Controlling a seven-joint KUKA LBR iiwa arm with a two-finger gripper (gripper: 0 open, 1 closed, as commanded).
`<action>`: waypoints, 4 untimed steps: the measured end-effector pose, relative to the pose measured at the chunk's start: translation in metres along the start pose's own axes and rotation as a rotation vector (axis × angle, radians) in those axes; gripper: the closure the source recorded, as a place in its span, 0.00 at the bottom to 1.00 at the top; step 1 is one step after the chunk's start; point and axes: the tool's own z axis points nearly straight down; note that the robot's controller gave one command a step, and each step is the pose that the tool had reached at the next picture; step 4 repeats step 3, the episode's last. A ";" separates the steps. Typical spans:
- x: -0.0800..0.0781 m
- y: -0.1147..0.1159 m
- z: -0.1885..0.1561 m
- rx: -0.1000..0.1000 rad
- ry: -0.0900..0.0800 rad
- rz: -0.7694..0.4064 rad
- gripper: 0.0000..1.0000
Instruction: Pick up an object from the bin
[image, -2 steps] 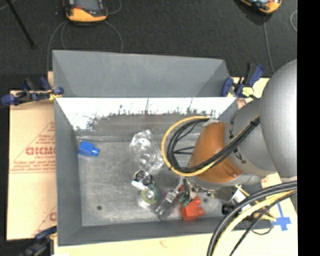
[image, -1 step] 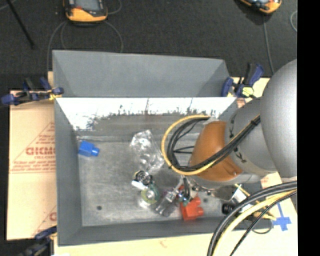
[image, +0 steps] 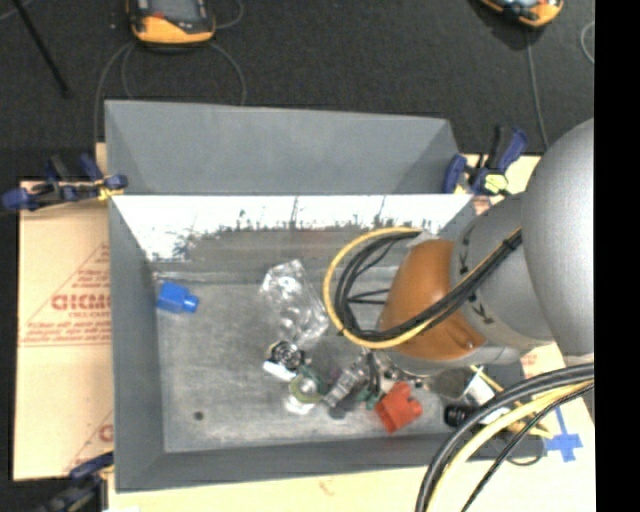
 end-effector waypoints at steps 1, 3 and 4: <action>-0.001 0.001 -0.016 0.005 0.007 -0.003 1.00; -0.005 0.004 -0.118 0.003 0.005 -0.015 1.00; -0.005 0.004 -0.118 0.003 0.005 -0.015 1.00</action>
Offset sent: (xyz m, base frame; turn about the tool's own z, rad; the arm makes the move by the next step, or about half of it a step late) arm 0.0002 0.0001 0.0151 0.0000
